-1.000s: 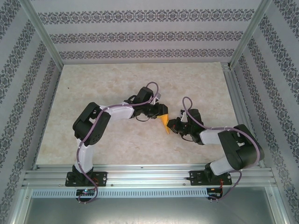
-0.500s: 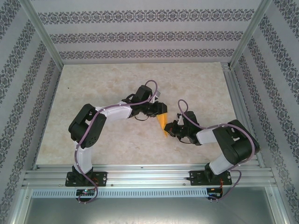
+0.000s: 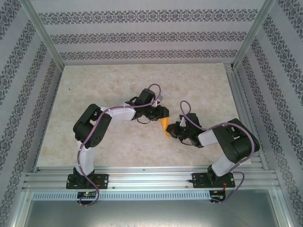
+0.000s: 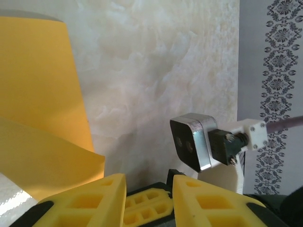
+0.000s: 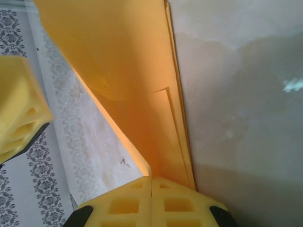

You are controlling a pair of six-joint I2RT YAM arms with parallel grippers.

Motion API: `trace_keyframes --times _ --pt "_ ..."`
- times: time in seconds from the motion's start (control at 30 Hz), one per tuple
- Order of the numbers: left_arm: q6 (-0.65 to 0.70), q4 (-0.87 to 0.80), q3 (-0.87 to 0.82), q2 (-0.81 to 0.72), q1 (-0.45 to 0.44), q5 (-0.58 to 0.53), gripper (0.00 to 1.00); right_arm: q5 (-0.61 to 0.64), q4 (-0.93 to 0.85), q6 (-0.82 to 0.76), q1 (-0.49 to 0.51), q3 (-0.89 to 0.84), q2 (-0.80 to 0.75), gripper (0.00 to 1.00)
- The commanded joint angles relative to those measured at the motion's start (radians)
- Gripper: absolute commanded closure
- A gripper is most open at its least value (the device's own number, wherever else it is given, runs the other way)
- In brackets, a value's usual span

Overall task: Fold a paper plane with a square sheet of paper (pick it up from the middle)
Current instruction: Fold the wing for the fifth time at the center of the table.

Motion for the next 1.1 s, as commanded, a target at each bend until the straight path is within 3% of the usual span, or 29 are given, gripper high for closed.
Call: trace_keyframes --times 0.0,0.2,0.47,0.67,1.07 --pt "0.010 -0.001 0.023 0.039 -0.012 -0.039 0.67 0.026 -0.035 -0.051 -0.003 0.002 -0.059 0.97" --pt "0.007 0.005 0.055 0.065 -0.012 -0.046 0.68 0.103 -0.282 -0.180 0.025 0.070 -0.121 0.81" --pt "0.005 0.008 0.068 0.072 -0.012 -0.042 0.68 0.270 -0.582 -0.341 0.081 0.190 -0.170 0.71" --pt "0.010 0.004 0.079 0.081 -0.013 -0.034 0.68 0.312 -0.658 -0.390 0.086 0.231 -0.159 0.68" --pt "0.010 -0.005 0.090 0.099 -0.012 -0.023 0.68 0.246 -0.580 -0.386 0.055 0.241 -0.102 0.70"
